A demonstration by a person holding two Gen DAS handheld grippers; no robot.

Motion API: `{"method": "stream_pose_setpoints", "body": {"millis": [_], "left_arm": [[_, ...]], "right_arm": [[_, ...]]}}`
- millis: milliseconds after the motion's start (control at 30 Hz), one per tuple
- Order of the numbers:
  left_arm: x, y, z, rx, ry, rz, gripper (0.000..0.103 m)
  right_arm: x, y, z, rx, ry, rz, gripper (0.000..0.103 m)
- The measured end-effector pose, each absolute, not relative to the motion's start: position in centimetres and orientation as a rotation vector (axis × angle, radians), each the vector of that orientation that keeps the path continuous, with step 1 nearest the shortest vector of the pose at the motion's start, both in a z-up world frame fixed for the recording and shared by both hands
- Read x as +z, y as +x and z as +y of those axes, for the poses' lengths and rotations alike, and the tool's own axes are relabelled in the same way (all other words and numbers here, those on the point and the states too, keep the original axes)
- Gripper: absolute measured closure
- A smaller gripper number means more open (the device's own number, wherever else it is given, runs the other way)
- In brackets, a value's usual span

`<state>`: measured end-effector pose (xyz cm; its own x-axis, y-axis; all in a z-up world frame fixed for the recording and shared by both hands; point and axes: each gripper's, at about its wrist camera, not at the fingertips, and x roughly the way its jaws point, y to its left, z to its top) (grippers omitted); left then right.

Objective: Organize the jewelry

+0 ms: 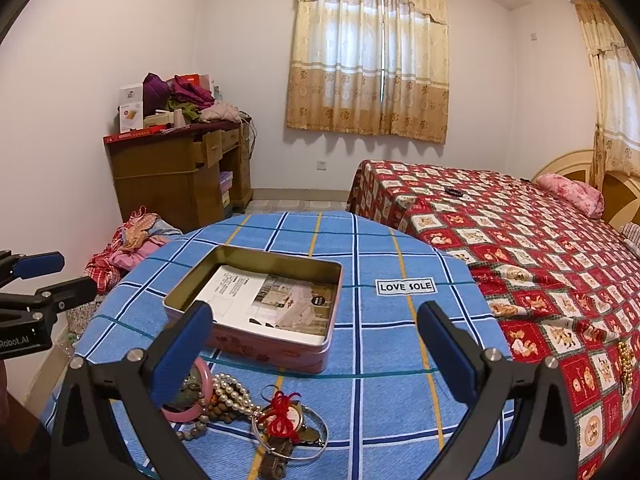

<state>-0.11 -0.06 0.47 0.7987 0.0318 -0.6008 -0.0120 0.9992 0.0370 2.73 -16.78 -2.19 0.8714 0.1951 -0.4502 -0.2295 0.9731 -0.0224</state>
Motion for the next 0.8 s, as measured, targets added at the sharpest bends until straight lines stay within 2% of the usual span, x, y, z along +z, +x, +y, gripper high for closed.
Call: {"method": "stream_pose_setpoints", "body": {"millis": [800], "left_arm": [[0.61,-0.22,0.34,0.026,0.033,0.644,0.033]], "right_arm": [[-2.41,2.67,-16.52,0.230,-0.077,0.467,0.000]]}}
